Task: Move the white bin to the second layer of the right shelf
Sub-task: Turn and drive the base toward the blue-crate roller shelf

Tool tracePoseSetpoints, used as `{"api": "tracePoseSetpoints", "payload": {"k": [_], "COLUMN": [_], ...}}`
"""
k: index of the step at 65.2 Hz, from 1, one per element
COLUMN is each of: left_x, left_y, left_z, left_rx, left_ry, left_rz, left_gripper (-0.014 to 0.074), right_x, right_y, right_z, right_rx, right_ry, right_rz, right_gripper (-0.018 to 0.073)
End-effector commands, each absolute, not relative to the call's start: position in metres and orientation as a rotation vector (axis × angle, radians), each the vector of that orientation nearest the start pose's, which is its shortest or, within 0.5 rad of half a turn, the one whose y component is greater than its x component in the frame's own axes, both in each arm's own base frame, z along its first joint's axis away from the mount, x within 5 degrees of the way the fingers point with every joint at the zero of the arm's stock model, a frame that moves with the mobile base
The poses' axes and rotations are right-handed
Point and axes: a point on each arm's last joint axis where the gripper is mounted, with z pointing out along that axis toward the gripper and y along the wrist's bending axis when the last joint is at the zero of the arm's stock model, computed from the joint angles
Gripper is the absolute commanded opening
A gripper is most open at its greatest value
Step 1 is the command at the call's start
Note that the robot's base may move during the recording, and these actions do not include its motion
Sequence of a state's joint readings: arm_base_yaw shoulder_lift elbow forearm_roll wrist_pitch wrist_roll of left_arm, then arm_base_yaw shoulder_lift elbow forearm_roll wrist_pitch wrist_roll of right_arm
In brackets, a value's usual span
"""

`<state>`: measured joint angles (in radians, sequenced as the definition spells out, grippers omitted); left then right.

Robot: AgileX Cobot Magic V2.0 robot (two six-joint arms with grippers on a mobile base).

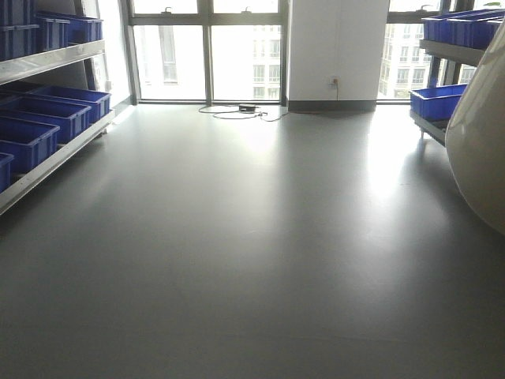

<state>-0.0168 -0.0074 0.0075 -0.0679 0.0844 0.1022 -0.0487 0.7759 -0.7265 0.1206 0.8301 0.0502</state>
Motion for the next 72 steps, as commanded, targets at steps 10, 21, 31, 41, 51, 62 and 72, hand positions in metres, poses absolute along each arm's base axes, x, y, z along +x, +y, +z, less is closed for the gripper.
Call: {"api": "tracePoseSetpoints", "payload": {"k": [10,21,31,41,51,62,72], "left_x": [0.0565,0.0565,0.0565,0.0565,0.0565,0.0565,0.0565], "left_y": [-0.001,-0.001,-0.001,-0.001,-0.001,-0.001,-0.001], "left_z": [0.1993,0.1993,0.1993,0.1993,0.1993,0.1993,0.1993], "left_rx": [0.032,0.032,0.032,0.032,0.032,0.032,0.032], "left_ry": [1.507,1.507,1.507,1.507,1.507,1.507,1.507], "left_rz": [0.007,0.007,0.007,0.007,0.007,0.007,0.007], "left_gripper": [0.0085,0.0085,0.0085,0.0085,0.0085,0.0085,0.0085], "right_x": [0.1425,0.1425,0.1425,0.1426,0.1425,0.1426,0.1426], "right_y": [0.0004,0.0004,0.0004,0.0004,0.0004,0.0004,0.0004], "right_z": [0.3307,0.3307,0.3307,0.3308,0.3307,0.3308,0.3308], "right_rx": [0.171,0.171,0.171,0.171,0.171,0.171,0.171], "right_ry": [2.242,2.242,2.242,2.241,2.242,2.241,2.241], "right_rz": [0.147,0.147,0.147,0.147,0.147,0.147,0.147], "right_gripper": [0.0053,0.0053,0.0053,0.0053,0.0053,0.0053,0.0053]}}
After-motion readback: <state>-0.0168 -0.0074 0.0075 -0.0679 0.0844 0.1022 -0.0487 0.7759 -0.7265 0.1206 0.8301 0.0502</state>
